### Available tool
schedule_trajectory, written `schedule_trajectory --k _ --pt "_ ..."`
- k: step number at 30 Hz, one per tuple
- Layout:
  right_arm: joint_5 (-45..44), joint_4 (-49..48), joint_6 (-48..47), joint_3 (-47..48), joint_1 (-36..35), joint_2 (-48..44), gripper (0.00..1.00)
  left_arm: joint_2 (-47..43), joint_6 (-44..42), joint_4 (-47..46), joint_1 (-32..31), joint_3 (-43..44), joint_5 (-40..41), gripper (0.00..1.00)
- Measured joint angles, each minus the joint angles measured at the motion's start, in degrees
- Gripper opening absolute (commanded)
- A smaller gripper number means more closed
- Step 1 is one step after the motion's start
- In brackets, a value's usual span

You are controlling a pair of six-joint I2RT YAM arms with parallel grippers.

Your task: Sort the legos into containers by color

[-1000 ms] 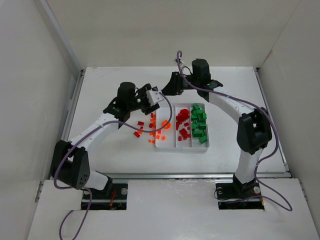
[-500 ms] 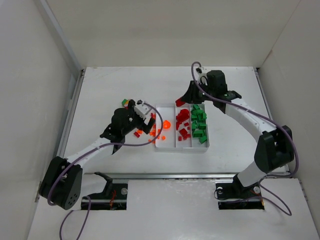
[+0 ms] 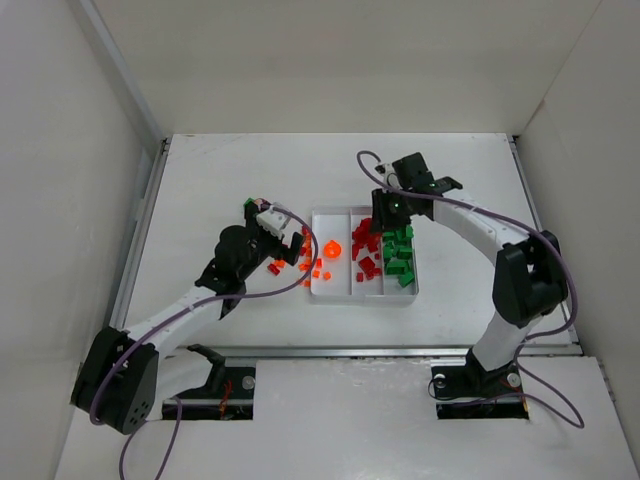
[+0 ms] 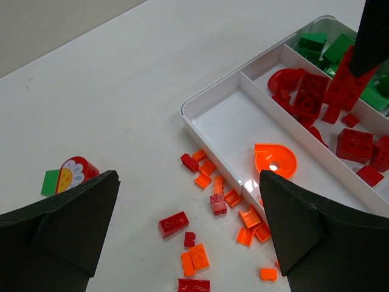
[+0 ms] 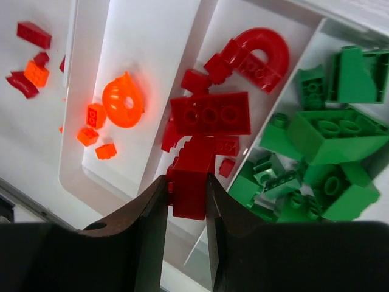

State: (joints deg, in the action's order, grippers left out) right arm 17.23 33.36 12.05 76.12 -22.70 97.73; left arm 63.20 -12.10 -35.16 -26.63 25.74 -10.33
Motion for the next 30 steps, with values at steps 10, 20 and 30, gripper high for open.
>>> schedule_trajectory --k 10,20,30 --pt "-3.1 9.3 -4.6 5.6 -8.5 6.6 1.00 -0.8 1.5 -1.0 0.0 -1.0 0.1 1.00" --pt "-15.2 20.9 -2.3 22.8 -9.6 6.0 1.00 -3.3 4.7 -1.4 0.0 -3.1 1.6 1.00" --pt "-20.8 11.6 -2.1 14.6 -9.6 -18.1 1.00 -1.2 0.6 5.0 0.0 2.3 4.5 1.00"
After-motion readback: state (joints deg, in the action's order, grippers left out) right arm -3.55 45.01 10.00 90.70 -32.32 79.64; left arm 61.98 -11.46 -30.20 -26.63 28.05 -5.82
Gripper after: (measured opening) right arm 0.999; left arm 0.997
